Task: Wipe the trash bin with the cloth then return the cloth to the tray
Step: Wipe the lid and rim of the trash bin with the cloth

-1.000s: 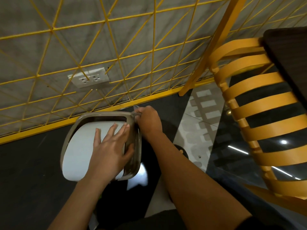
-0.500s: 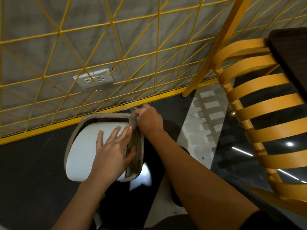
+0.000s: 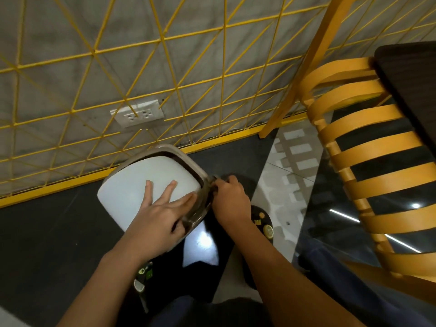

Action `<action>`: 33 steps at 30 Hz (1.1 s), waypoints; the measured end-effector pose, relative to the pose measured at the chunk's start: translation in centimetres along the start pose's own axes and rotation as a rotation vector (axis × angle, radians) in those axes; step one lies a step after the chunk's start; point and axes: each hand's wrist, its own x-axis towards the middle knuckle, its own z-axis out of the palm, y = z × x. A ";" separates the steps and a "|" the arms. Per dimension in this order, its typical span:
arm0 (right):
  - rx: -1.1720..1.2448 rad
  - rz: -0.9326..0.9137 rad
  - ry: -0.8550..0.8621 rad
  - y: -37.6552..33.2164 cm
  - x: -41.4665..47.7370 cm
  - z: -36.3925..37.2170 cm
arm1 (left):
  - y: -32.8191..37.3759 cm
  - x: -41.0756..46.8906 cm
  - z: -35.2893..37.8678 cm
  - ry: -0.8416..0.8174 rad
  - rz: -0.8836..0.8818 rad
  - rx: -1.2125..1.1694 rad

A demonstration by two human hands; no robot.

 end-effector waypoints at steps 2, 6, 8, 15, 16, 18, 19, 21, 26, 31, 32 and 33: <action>0.051 0.034 -0.008 0.1 -1.1 0.5 | -0.1 -0.3 0.0 -0.013 -0.005 -0.003; 0.166 0.040 -0.027 0.8 -3.3 1.5 | -0.1 -0.8 0.3 0.022 -0.097 0.036; 0.258 0.046 -0.006 1.4 -3.5 1.6 | 0.2 -0.8 0.5 0.083 -0.217 0.059; 0.311 -0.076 0.002 0.9 -0.9 2.0 | 1.0 -0.2 1.2 0.067 -0.305 0.239; 0.290 -0.082 0.008 0.8 -0.4 2.1 | 1.0 -0.1 1.2 0.062 -0.301 0.245; 0.267 -0.099 0.019 0.4 0.5 2.2 | 1.0 0.0 1.3 0.055 -0.315 0.248; 0.269 -0.102 0.024 0.3 0.5 2.3 | 1.0 0.1 1.4 0.053 -0.325 0.246; 0.317 -0.086 0.041 0.4 -0.2 2.4 | 1.1 0.1 1.6 0.054 -0.330 0.257; 0.437 0.054 0.083 1.1 -3.8 3.8 | 0.8 0.0 1.8 0.051 -0.316 0.277; 0.294 -0.010 0.080 0.8 -2.4 3.6 | 0.7 -0.1 1.9 0.079 -0.304 0.250; 0.255 -0.028 0.075 0.6 -1.6 3.4 | 0.7 -0.1 2.0 0.085 -0.302 0.249; 0.223 -0.041 0.071 0.4 -0.9 3.3 | 0.6 0.0 2.0 0.093 -0.302 0.248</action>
